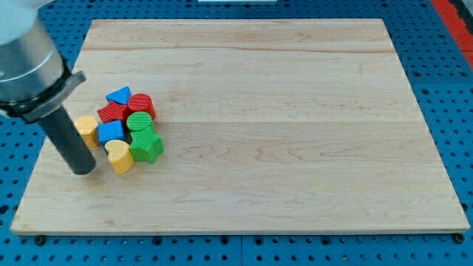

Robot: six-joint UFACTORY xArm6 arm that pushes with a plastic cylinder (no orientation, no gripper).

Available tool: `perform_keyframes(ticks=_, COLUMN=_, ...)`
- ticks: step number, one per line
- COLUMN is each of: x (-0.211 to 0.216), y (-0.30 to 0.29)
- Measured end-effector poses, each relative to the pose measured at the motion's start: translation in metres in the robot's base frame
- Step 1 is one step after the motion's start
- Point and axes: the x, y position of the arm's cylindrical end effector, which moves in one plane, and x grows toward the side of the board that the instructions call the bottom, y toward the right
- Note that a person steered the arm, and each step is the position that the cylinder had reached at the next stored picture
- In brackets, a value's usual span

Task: Push the yellow heart close to the red star

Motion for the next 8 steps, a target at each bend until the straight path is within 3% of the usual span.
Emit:
perform_keyframes(ticks=2, x=-0.041, y=-0.016)
perform_keyframes(ticks=4, x=-0.04, y=-0.021)
perform_keyframes(ticks=5, x=-0.034, y=-0.067)
perform_keyframes(ticks=8, x=-0.08, y=-0.011)
